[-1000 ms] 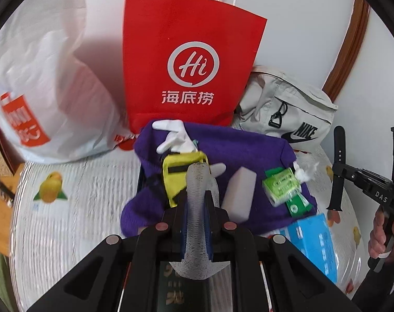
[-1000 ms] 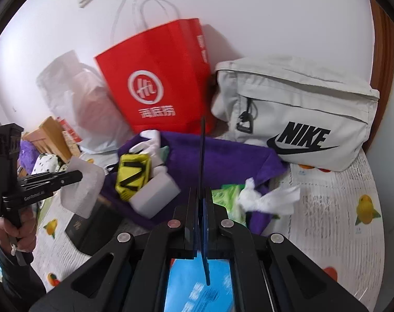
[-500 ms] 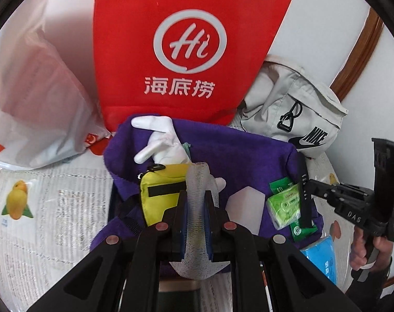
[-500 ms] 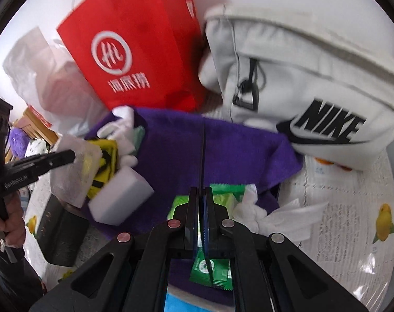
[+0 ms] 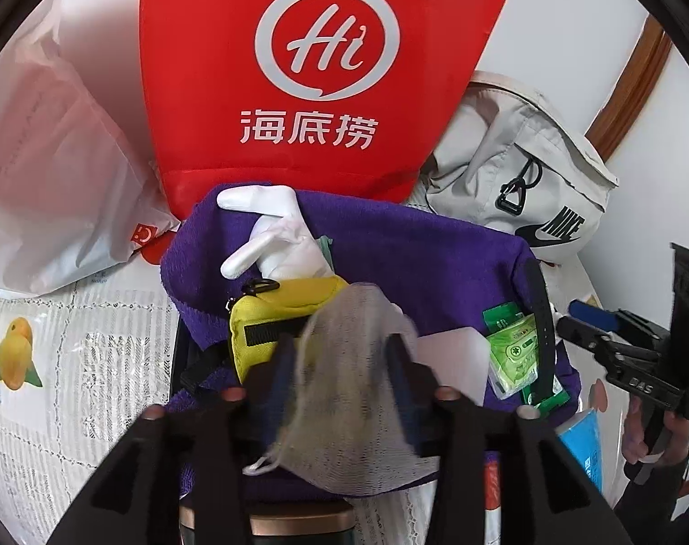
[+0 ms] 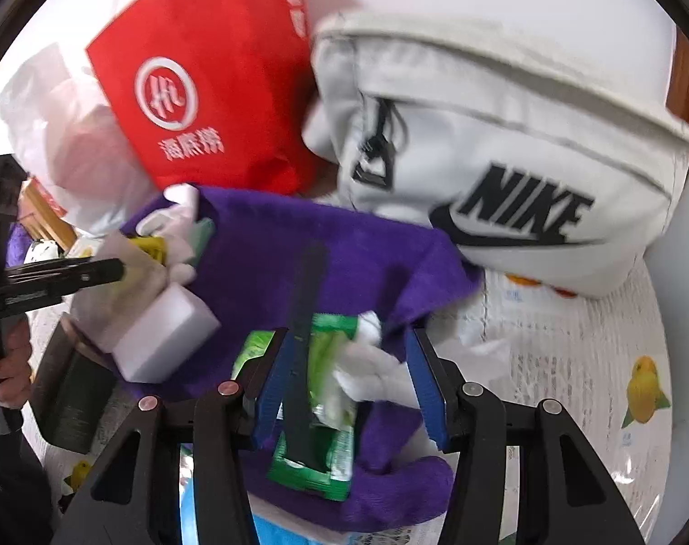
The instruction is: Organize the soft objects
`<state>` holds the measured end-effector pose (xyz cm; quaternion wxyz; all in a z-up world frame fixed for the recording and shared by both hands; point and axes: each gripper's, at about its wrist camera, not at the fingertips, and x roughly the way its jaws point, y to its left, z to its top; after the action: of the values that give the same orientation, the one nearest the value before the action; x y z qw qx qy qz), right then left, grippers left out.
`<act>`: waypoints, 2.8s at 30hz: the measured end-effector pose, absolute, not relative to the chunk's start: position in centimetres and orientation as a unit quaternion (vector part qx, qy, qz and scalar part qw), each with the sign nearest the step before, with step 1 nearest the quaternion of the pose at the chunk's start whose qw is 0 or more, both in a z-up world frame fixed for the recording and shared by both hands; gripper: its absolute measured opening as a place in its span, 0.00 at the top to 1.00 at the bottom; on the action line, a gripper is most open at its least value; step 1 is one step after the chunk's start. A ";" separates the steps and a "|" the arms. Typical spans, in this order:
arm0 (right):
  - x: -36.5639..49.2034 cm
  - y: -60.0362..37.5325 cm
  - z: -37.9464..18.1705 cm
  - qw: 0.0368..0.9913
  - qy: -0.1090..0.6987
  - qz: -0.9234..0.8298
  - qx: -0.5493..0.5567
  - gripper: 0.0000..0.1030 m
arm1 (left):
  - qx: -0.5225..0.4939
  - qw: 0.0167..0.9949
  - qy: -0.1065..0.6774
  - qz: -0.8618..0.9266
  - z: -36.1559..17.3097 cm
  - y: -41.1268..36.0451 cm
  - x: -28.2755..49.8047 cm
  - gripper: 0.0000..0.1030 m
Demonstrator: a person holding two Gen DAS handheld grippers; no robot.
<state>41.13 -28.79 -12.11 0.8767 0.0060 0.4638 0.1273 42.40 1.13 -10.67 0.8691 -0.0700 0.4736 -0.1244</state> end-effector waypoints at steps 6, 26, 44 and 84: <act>41.4 -28.6 -13.3 0.871 0.474 0.130 0.002 0.72 | -0.051 0.871 0.474 -0.121 -10.5 0.8 42.1 0.53; 40.6 -27.7 -11.5 0.877 0.456 0.151 0.008 0.80 | -0.048 0.870 0.477 -0.120 -10.4 0.8 41.6 0.43; 40.0 -31.6 -13.2 0.890 0.442 0.109 0.030 0.96 | -0.044 0.866 0.485 -0.114 -10.8 0.5 41.4 0.42; 25.3 -25.7 -7.5 0.902 0.408 0.139 -0.001 0.45 | -0.060 0.877 0.470 -0.083 -8.5 5.1 25.7 0.31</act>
<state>25.25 -25.73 -7.51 0.9023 -0.0012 0.4082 0.1385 25.71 5.06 -8.53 0.8768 -0.0599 0.4698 -0.0827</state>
